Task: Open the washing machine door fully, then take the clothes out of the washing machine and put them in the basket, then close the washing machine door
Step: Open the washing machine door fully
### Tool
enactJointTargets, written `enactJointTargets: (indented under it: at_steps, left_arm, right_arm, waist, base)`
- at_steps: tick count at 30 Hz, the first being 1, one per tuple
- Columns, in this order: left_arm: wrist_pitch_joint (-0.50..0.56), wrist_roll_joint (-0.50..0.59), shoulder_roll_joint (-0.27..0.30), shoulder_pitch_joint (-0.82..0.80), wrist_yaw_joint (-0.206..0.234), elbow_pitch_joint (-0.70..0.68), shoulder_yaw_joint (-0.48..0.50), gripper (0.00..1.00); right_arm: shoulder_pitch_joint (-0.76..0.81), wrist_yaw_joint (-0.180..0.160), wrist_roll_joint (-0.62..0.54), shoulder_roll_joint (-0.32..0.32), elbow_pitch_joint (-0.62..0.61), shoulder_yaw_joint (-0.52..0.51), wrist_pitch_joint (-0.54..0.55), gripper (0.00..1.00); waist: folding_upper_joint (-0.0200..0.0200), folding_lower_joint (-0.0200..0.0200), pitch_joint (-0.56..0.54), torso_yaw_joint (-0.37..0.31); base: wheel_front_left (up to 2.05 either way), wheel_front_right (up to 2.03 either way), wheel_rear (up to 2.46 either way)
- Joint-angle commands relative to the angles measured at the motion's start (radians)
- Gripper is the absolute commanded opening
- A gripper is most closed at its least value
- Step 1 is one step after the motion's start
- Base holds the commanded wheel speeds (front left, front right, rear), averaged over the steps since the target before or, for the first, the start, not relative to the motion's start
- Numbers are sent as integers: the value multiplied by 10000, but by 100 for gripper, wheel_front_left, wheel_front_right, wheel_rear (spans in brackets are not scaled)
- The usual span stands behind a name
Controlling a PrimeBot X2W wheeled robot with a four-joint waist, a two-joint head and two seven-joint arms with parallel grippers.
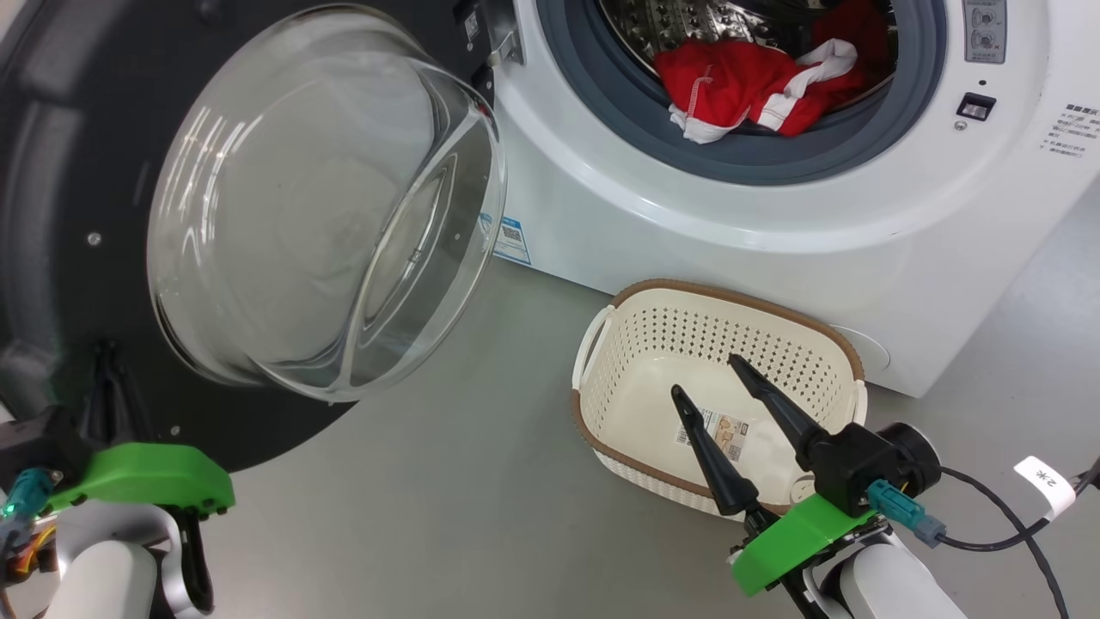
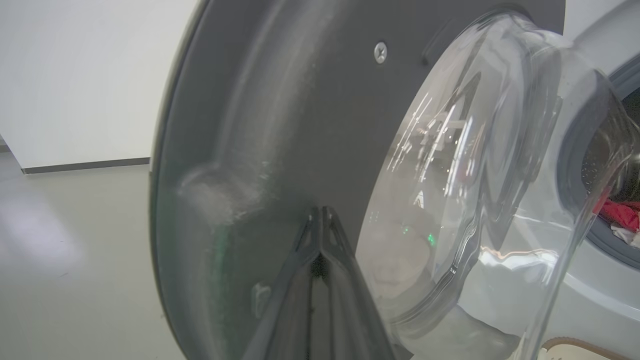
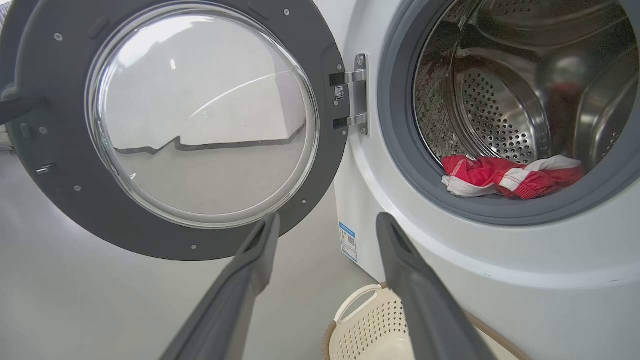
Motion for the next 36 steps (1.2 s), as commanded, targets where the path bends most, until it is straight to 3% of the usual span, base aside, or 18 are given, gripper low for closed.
enactJointTargets:
  at_steps: [1,14,22,23,24,25,36]
  left_arm:
    - [-95,-32,595,-516,-30,24,545,0]
    - [-298,196,824,-1493,-440,1754,866,0]
    - [-304,563,733,-1633,-613,1923,1141,2]
    - [-304,591,688,-1616,-636,1878,1164,34]
    - [-304,716,603,-1552,-631,1711,1181,85]
    - [-304,786,541,-1499,-623,1614,1168,100]
    - [-305,1394,5,-965,-462,83,921,100]
  right_arm:
    - [-340,6,14,72,-277,307,-65,100]
    - [-286,6,162,72,-300,266,-65,100]
    - [-152,6,357,72,-319,185,-65,100]
    - [-134,6,377,72,-326,168,-65,100]
    - [-95,6,433,72,-353,115,-65,100]
    - [-67,6,467,72,-364,89,-65,100]
    - [399,6,801,72,-705,-428,-65,100]
  waist:
    - [0,0,11,-10]
    - [0,0,-72,-92]
    - [0,0,-280,-150]
    - [0,0,-312,-155]
    - [0,0,-376,-160]
    - [0,0,-418,-161]
    - [0,0,-887,-233]
  base:
    - [0,0,0]
    - [0,0,0]
    - [0,0,0]
    - [0,0,0]
    - [0,0,0]
    - [0,0,0]
    - [0,0,0]
